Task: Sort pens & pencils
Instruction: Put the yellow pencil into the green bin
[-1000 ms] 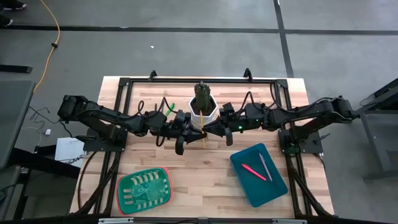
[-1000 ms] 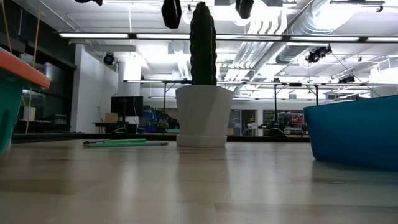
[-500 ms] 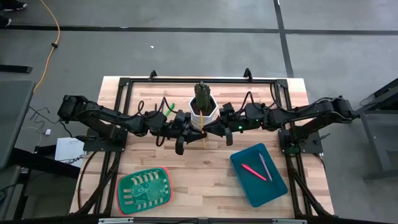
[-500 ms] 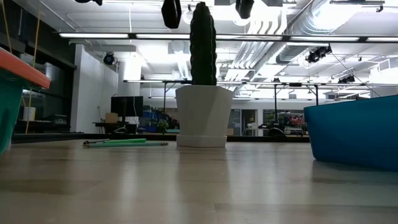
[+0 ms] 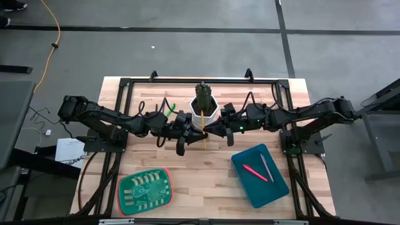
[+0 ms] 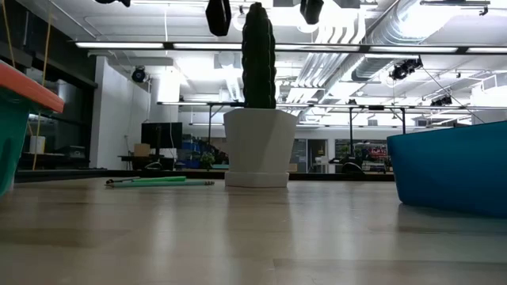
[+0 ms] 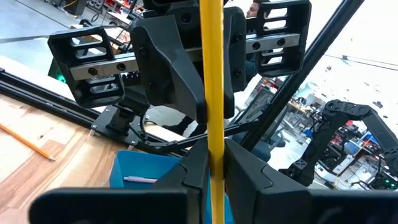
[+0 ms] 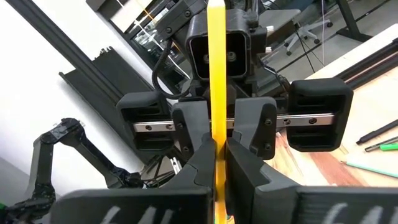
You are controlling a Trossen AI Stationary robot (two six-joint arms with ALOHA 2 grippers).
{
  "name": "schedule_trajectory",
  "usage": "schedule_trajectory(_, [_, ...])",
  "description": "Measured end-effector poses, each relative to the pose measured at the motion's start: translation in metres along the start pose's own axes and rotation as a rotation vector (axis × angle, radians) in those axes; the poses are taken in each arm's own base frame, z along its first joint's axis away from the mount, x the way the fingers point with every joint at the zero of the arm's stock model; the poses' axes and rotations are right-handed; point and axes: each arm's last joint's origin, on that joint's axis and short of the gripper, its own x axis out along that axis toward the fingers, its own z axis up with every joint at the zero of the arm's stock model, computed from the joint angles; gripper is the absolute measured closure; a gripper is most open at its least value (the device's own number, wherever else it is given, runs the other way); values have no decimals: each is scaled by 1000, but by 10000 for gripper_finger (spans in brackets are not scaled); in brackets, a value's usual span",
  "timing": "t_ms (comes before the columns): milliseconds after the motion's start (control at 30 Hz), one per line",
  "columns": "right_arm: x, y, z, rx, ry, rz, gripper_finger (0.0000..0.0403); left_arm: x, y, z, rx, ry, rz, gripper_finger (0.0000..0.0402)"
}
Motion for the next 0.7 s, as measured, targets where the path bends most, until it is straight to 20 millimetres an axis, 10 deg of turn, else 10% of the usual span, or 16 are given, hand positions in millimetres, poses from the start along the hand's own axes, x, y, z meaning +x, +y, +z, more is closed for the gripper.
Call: schedule_trajectory(700, [0, 0, 0, 0, 1, -1, 396, 0, -1, 1, 7, 2, -23, 299])
